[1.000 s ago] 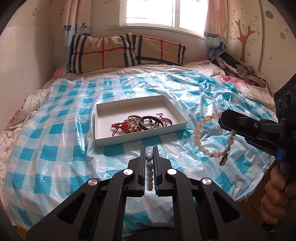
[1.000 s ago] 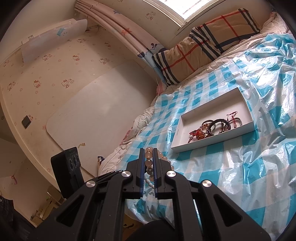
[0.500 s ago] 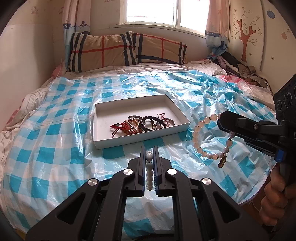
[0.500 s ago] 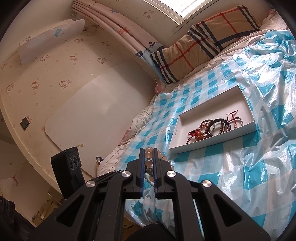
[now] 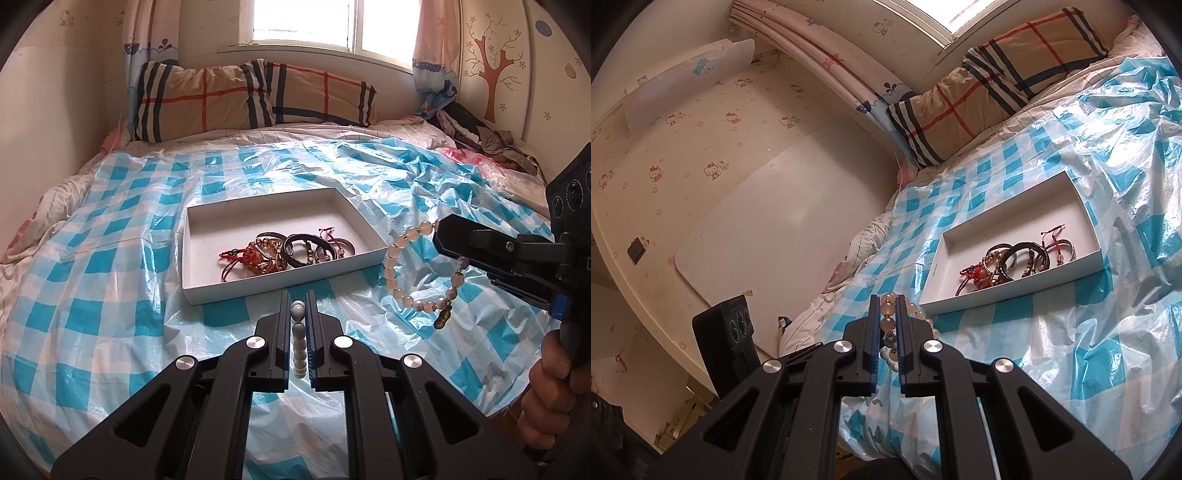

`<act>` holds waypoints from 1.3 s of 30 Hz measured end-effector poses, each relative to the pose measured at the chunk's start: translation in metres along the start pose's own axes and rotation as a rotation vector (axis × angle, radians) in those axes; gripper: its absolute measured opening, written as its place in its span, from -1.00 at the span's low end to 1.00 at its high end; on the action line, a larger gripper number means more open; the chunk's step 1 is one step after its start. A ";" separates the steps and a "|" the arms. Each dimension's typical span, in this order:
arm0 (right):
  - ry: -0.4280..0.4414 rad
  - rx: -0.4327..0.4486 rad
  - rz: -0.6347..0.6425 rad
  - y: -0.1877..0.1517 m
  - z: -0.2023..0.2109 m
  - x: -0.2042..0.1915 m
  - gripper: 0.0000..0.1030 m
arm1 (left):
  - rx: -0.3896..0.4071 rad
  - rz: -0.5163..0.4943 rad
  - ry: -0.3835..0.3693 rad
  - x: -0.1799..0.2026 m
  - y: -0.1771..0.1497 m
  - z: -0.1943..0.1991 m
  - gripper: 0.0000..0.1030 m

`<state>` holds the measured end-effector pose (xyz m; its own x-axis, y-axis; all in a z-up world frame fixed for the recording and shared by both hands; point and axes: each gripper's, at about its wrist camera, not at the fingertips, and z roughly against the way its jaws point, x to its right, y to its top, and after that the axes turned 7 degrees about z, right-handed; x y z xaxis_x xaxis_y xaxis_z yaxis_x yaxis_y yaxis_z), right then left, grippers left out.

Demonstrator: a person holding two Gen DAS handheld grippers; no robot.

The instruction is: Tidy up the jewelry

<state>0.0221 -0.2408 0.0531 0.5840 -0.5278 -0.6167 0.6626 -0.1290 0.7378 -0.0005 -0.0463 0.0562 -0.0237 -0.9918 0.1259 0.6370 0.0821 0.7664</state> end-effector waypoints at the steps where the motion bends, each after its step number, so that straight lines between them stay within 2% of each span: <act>1: 0.000 0.001 -0.002 0.002 0.001 0.001 -0.83 | 0.000 0.001 0.000 0.001 0.000 -0.002 -0.87; 12: -0.002 0.005 0.005 0.008 0.002 0.001 -0.83 | 0.008 0.006 -0.005 0.001 0.004 -0.010 -0.87; 26: -0.011 0.007 0.019 0.012 0.005 -0.004 -0.83 | 0.032 0.030 -0.032 0.000 0.003 0.009 -0.87; 39: -0.005 0.004 0.011 0.010 0.002 -0.005 -0.83 | 0.019 0.028 -0.031 0.000 0.003 0.007 -0.87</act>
<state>0.0250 -0.2413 0.0643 0.5888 -0.5336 -0.6071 0.6540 -0.1267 0.7458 -0.0043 -0.0456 0.0626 -0.0297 -0.9855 0.1668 0.6232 0.1123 0.7740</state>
